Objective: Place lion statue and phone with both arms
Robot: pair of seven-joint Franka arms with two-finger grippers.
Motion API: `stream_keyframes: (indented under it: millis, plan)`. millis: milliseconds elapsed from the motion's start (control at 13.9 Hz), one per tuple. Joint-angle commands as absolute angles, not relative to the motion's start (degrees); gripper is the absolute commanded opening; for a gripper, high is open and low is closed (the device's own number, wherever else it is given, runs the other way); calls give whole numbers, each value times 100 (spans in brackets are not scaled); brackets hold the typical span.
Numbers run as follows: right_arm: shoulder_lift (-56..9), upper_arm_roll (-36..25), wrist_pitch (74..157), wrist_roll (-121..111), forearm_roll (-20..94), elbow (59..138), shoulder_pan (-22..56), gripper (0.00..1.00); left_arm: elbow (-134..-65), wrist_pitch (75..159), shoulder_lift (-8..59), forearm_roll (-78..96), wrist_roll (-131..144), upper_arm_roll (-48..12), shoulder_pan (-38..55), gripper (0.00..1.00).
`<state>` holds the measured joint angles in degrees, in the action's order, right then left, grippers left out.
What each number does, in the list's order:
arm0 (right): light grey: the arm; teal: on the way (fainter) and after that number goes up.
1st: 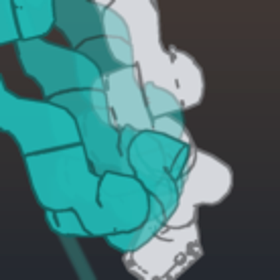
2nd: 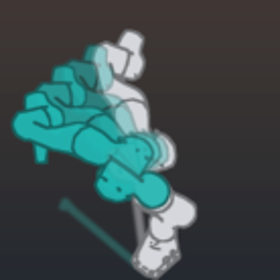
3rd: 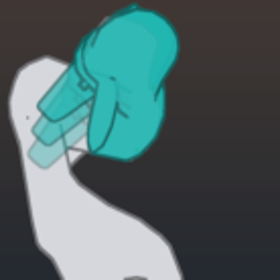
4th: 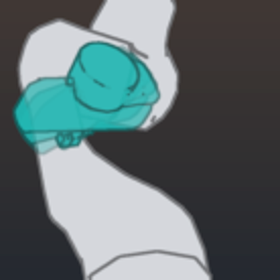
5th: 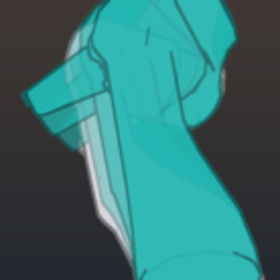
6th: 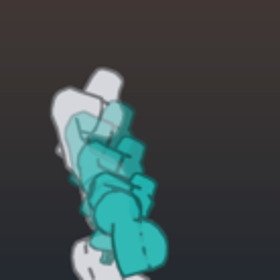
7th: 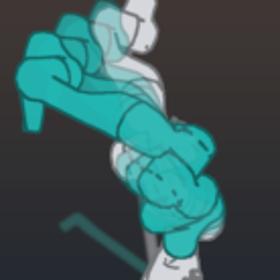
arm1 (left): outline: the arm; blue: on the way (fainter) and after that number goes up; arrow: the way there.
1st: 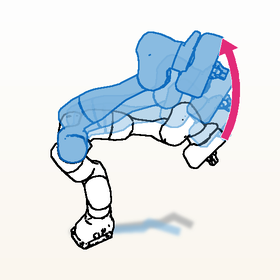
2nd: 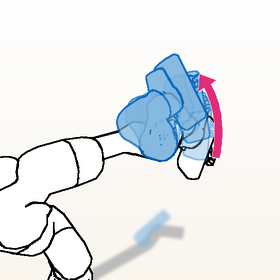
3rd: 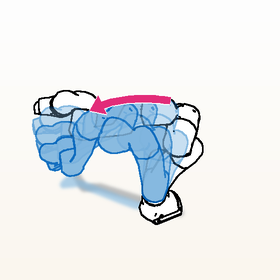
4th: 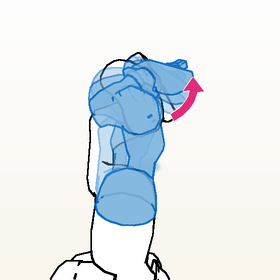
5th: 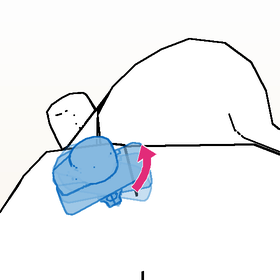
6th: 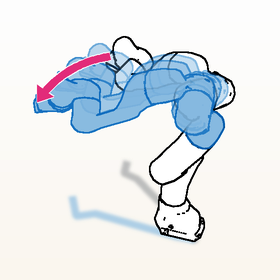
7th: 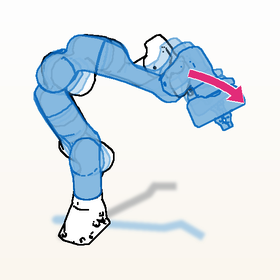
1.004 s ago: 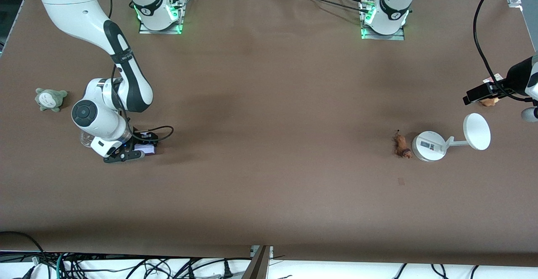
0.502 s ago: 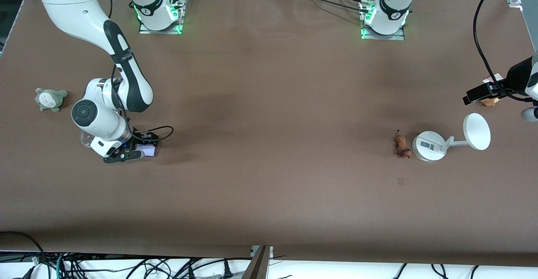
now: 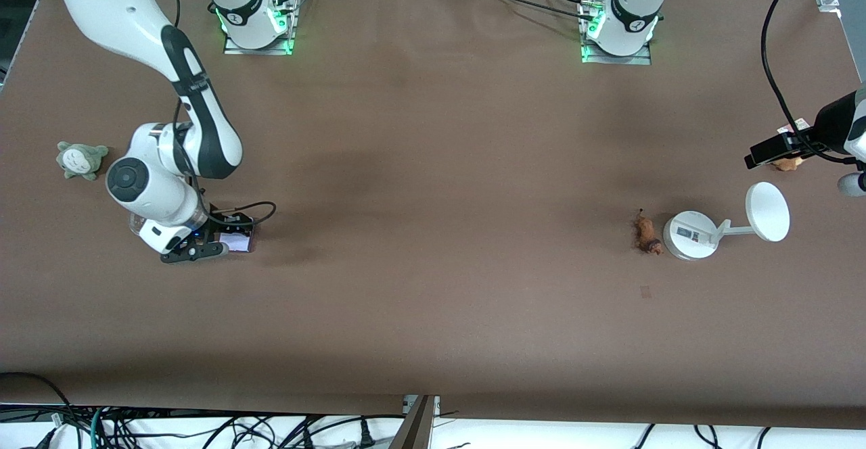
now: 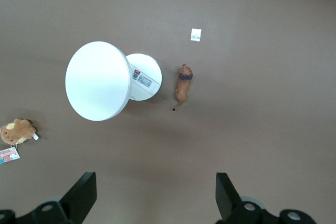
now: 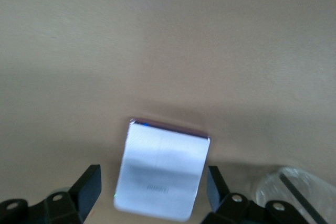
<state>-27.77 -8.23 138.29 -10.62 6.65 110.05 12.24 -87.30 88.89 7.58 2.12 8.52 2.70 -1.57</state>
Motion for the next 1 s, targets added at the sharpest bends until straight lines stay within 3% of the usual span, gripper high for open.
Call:
stream_keyframes:
  millis: [0,430,932]
  plan:
    - [-1910,-791,12818,-986,817,10987,1230,90,-8684,8859,782,176,721,220,-211,100]
    - [-1064,-773,10077,-141,695,9724,1283,99,-8684,8859,782,176,729,220,-202,100]
    - [-1046,-782,7762,-149,193,7964,1275,100,-8684,8859,782,184,729,220,-202,100]
